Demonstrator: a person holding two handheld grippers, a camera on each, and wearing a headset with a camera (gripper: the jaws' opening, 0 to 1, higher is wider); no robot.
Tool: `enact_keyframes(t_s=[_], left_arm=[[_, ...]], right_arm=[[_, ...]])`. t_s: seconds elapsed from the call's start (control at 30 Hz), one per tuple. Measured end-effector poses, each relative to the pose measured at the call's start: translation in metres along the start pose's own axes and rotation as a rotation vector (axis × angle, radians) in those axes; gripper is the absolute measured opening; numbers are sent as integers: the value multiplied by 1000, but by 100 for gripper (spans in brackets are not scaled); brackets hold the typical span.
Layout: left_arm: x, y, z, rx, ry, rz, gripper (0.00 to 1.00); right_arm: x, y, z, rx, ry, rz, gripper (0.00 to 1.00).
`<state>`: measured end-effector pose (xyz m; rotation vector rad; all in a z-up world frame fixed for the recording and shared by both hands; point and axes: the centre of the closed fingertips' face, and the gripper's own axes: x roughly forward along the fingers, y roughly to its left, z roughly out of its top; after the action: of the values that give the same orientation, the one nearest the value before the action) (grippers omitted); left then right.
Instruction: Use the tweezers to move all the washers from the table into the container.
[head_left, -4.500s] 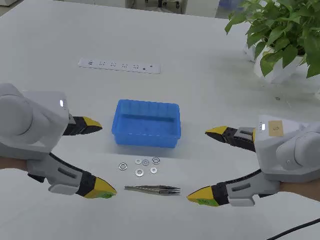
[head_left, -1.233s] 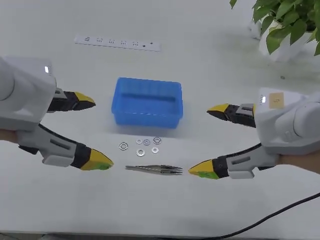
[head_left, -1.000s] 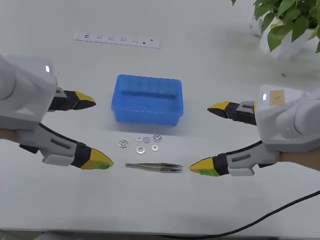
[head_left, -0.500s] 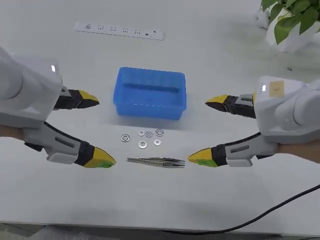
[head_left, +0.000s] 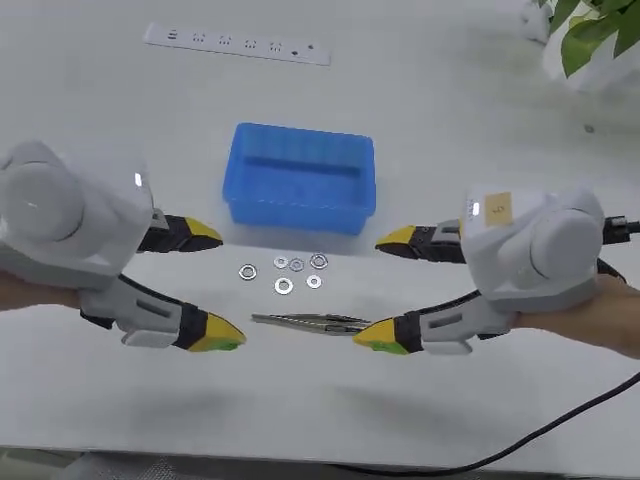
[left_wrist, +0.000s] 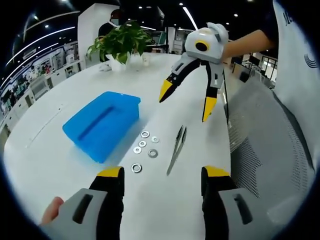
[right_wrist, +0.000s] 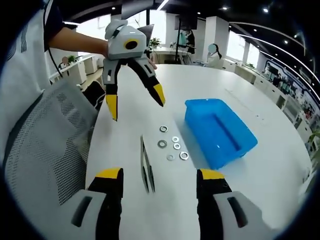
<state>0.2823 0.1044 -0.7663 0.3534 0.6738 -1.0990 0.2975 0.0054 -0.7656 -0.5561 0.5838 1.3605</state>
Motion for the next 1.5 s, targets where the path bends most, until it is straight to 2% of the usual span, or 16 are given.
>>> enact_keyframes(t_s=[0.17,0.23,0.37,0.5,0.6,0.7,0.77,0.9,1.07,1.1,1.3,1.4,1.5], left_arm=[[9,-7,-5,-6,20,-20,64],[13,-10,-7,-5,30,-29,64],[20,-10,-14,-15,59,-40,63],[28,-11,-11,-37,47,-52,60],[35,-14,-10,-17,49,-59,57],[40,-17,-12,1,67,-75,55],[43,-18,-15,16,83,-79,52],[43,-17,-18,30,99,-79,49],[46,-18,-20,56,120,-82,42],[47,-18,-18,74,112,-81,42],[51,-18,-16,83,126,-82,29],[54,-21,-14,111,124,-98,29],[55,-20,-14,140,128,-92,26]], right_arm=[[10,3,-6,15,1,19,53],[14,9,-8,18,-3,45,49],[22,17,-14,39,9,67,42],[28,18,-14,54,5,71,38],[34,18,-13,63,7,71,31],[40,21,-14,46,30,84,31],[43,22,-17,11,53,89,30],[45,24,-17,2,62,101,27],[47,26,-22,-39,96,107,20],[48,27,-23,-44,101,107,20],[49,25,-24,-91,119,95,15],[50,24,-24,-113,128,92,14],[50,25,-24,-134,136,96,13]])
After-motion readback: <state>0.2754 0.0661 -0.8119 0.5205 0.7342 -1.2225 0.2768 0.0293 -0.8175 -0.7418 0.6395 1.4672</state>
